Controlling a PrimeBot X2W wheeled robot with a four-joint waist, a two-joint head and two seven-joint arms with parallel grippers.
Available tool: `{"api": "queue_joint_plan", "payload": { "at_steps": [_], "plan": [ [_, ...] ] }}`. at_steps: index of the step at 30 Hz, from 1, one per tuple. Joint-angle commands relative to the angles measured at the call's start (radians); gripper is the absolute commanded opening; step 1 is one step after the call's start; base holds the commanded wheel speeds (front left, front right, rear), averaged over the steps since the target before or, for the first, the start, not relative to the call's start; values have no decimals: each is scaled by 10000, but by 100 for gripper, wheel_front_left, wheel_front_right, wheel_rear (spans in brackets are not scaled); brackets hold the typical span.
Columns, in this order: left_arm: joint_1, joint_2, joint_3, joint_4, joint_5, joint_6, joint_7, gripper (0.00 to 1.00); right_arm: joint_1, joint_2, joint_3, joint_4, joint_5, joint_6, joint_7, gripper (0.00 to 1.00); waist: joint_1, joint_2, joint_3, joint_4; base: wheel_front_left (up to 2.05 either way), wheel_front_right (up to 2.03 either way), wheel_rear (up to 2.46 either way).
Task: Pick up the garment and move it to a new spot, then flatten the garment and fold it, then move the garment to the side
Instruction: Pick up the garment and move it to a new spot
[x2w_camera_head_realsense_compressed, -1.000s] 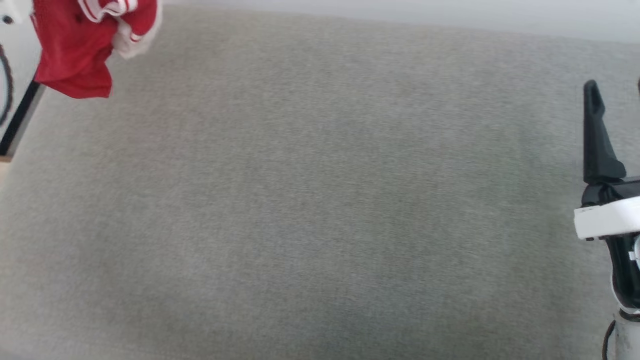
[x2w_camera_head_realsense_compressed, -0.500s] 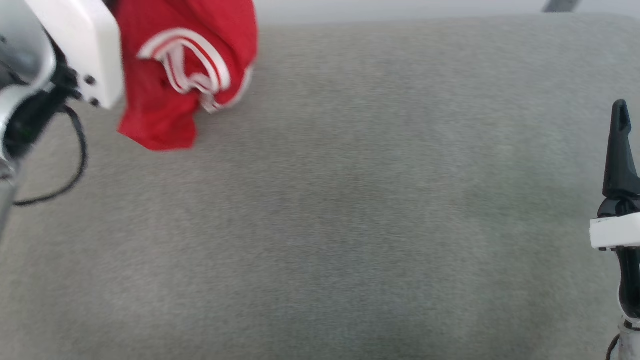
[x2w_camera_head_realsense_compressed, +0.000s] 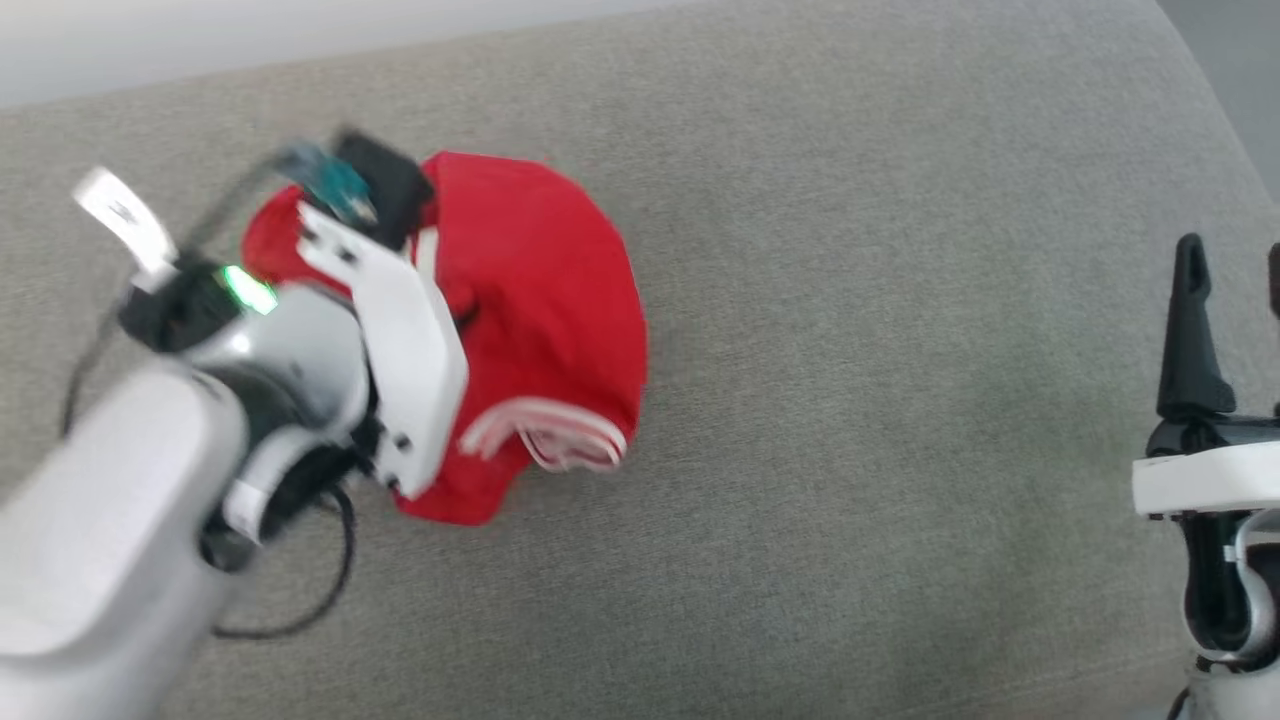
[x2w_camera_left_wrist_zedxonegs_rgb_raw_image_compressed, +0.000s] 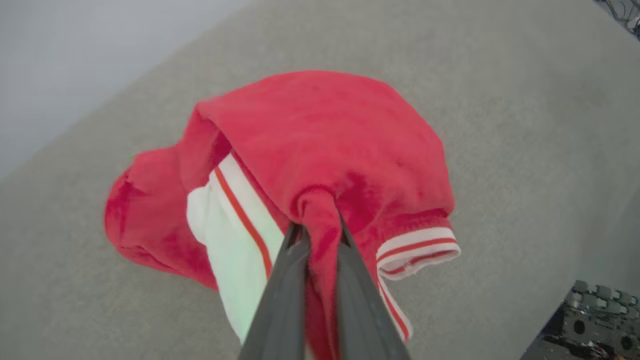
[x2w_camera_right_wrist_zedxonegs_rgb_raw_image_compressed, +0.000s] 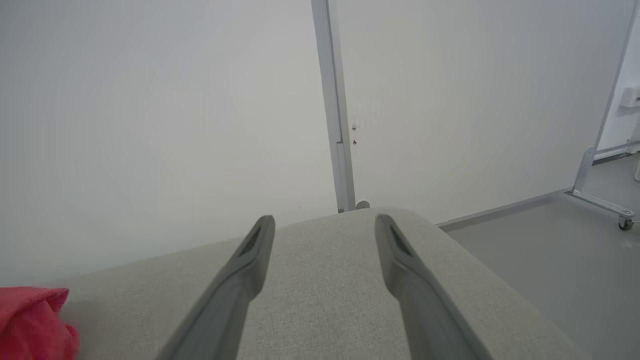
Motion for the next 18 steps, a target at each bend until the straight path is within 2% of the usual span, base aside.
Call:
{"api": "queue_joint_plan", "payload": {
  "at_steps": [1,7,17,18],
  "plan": [
    [274,-73,-135,160,-107,2,29,0,30,43,75,89,79,-3,-86,100,0,-1,83,-120,0,0,0],
    [934,-488,-772,1774,-244,-417,-164,0,-136,126,332,431,163,-3,-309,100,0,-1,205,-383,0,0,0],
    [937,-1339,-1495,5044,-167,-1273,-696,0,-343,196,762,914,234,-3,-500,100,0,-1,144,-491,0,0,0],
    [876,-1397,-1481,5206,-145,-1363,-850,31,-338,199,776,941,238,-3,-520,100,0,-1,119,-475,0,0,0]
  ]
}}
